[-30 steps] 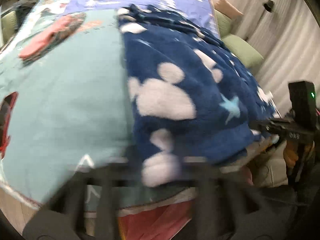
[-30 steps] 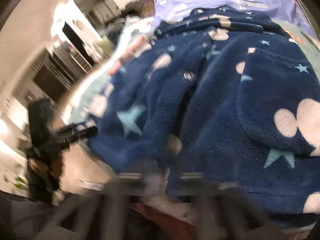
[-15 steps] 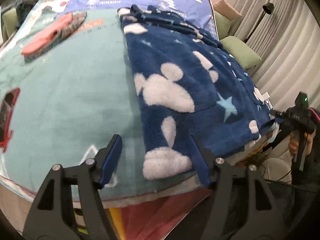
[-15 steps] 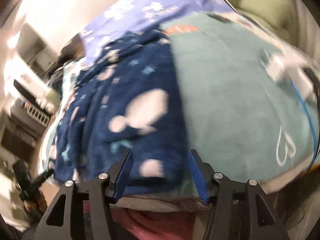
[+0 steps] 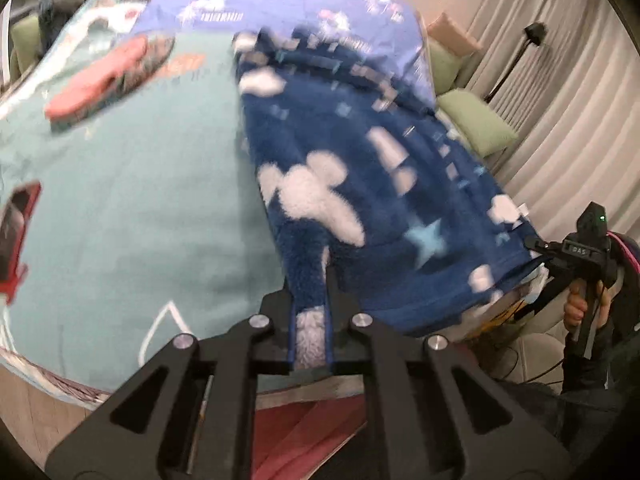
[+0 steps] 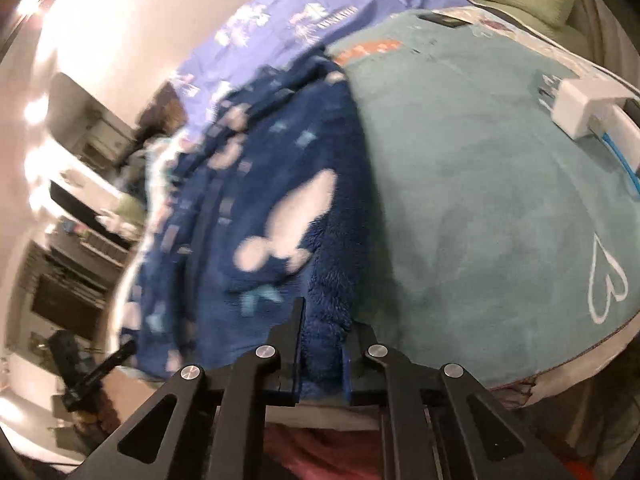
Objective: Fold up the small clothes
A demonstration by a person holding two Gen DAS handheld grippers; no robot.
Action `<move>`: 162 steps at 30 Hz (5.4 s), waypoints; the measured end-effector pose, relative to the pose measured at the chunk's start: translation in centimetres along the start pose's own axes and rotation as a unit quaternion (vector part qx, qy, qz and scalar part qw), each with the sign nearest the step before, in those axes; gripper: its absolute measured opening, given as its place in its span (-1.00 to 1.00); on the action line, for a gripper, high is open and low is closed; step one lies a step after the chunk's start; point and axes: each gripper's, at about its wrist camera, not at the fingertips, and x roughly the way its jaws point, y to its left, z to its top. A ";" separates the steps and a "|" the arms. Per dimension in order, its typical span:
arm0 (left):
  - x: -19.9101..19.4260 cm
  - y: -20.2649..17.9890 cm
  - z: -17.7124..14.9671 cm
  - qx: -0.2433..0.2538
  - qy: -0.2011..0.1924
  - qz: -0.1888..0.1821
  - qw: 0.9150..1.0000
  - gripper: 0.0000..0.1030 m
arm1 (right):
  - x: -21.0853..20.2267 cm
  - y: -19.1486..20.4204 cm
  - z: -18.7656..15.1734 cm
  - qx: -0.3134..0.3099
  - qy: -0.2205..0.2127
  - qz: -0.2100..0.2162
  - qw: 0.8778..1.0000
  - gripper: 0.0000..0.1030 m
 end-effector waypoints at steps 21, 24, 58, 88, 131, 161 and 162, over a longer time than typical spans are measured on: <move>-4.7 -3.9 12.1 0.064 -0.147 -0.029 0.987 -0.77 | -4.2 5.1 9.8 -0.042 -0.097 0.118 0.987 -0.76; -5.0 -3.8 13.9 0.065 -0.174 -0.016 0.982 -0.77 | -4.4 6.2 12.4 -0.048 -0.120 0.123 0.984 -0.76; 16.3 3.2 36.5 0.087 -0.182 0.129 0.971 -0.77 | 18.1 7.5 41.2 -0.060 -0.153 0.045 0.985 -0.75; 16.6 3.6 34.3 0.117 -0.139 0.074 0.981 0.09 | 20.7 8.6 36.6 -0.113 -0.073 -0.055 0.989 0.12; 28.5 6.6 39.9 0.062 -0.066 0.154 0.984 0.20 | 33.8 9.4 41.9 -0.125 0.017 -0.033 0.991 -0.14; 18.7 7.7 21.4 -0.154 0.028 -0.012 0.988 0.39 | 21.2 -4.3 25.6 0.157 0.004 0.123 0.980 0.53; 18.9 7.8 21.4 -0.164 0.022 -0.016 0.986 0.44 | 21.6 -4.2 26.1 0.158 -0.001 0.122 0.980 0.53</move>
